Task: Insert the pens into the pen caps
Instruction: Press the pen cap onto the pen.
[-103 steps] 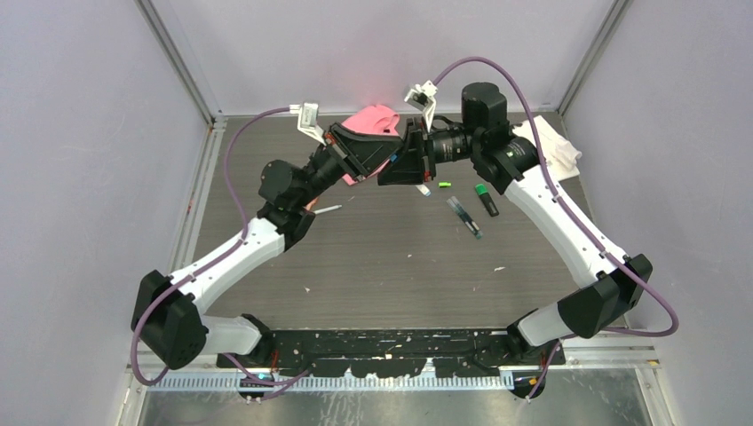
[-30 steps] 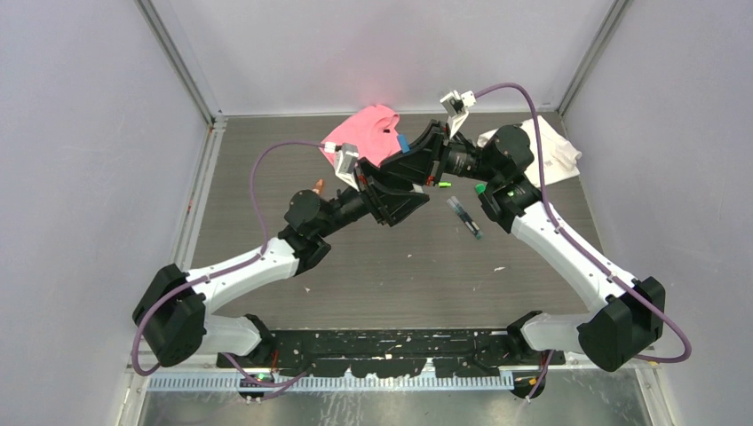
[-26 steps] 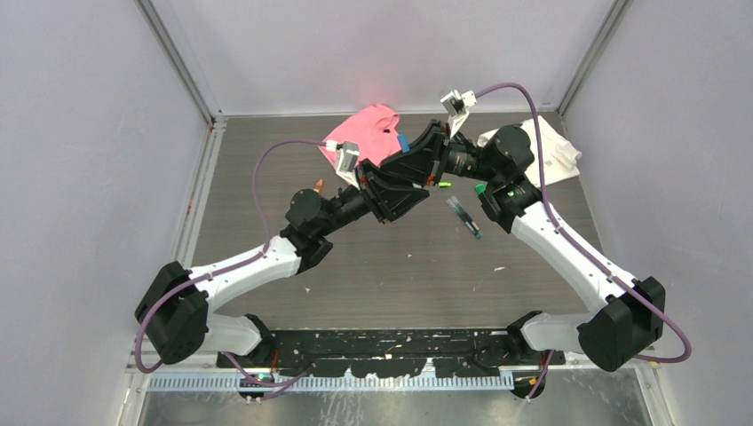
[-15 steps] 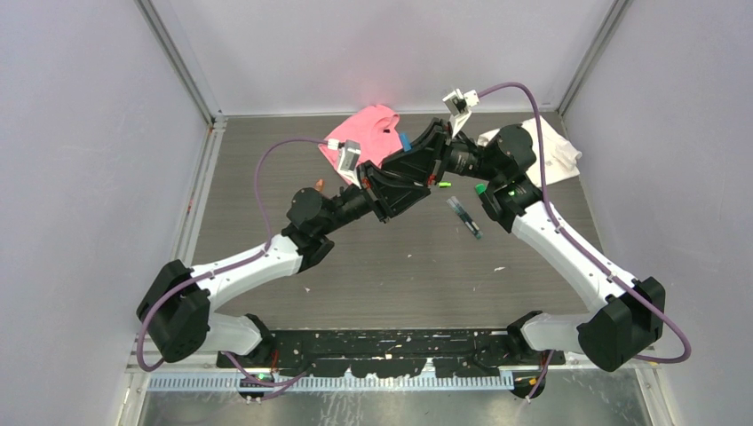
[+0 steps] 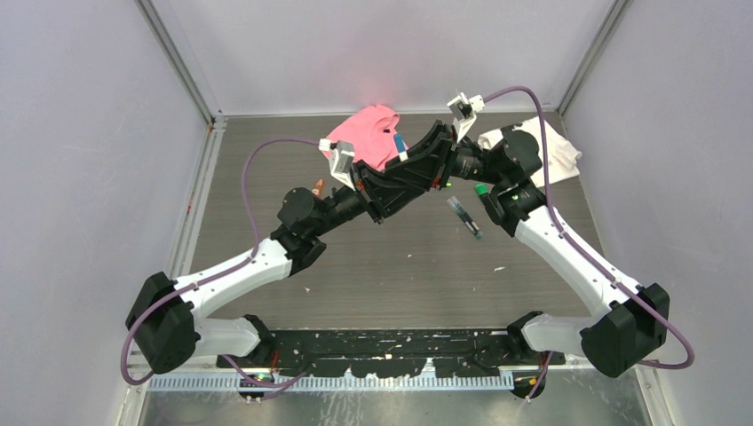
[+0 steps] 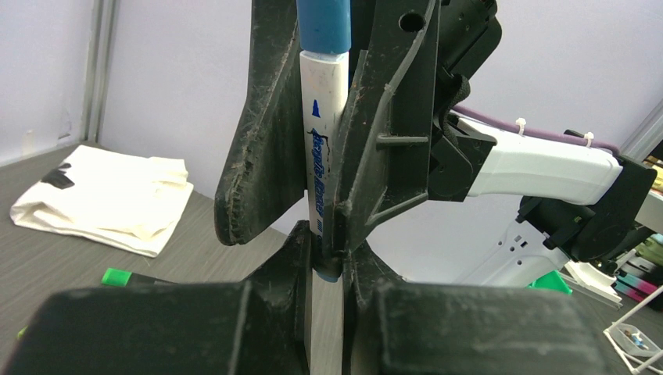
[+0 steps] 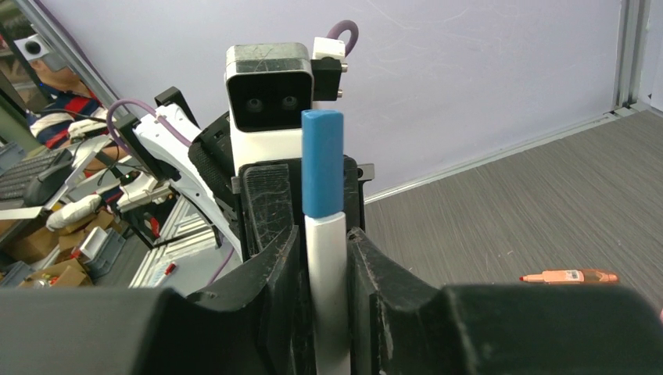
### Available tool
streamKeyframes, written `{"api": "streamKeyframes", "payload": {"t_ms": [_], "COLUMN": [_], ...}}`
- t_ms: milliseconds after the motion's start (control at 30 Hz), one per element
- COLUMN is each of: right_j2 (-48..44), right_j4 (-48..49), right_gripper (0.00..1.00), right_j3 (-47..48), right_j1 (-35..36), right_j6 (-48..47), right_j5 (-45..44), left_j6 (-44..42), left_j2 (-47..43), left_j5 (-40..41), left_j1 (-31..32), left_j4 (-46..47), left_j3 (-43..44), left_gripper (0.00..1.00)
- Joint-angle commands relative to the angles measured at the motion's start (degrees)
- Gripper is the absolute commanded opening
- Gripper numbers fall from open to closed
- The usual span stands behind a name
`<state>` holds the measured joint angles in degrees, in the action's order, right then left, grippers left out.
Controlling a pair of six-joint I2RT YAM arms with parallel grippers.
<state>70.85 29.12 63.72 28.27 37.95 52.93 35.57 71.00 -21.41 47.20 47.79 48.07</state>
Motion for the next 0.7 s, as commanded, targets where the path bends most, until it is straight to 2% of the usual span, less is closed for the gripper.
{"api": "streamKeyframes", "payload": {"t_ms": [0,333,467,600,667], "right_j2": [-2.5,-3.3,-2.9,-2.6,-2.5], "right_j4": [3.6,3.9,3.1,3.0,2.9], "right_gripper": [0.35,0.31,0.17,0.09,0.01], "right_j3": [-1.0,-3.4,-2.7,-2.3,-2.1], "right_j1": [-0.2,0.4,0.6,0.8,0.8], "right_j6": [-1.0,-1.9,-2.9,-4.0,-3.9], "right_j5": [1.7,1.3,1.1,3.5,4.0], "left_j6": [-1.2,-0.3,0.5,1.3,1.9], "left_j2": [-1.4,-0.7,0.4,0.7,0.8], "left_j5": [1.0,0.1,-1.5,-2.7,-2.7], "left_j1": [-0.3,-0.8,-0.8,-1.1,-1.4], "left_j4": [-0.3,-0.5,-0.2,0.2,0.8], "left_j3": [3.0,5.1,6.2,6.4,6.2], "left_gripper": [0.00,0.01,0.01,0.01,0.01]}}
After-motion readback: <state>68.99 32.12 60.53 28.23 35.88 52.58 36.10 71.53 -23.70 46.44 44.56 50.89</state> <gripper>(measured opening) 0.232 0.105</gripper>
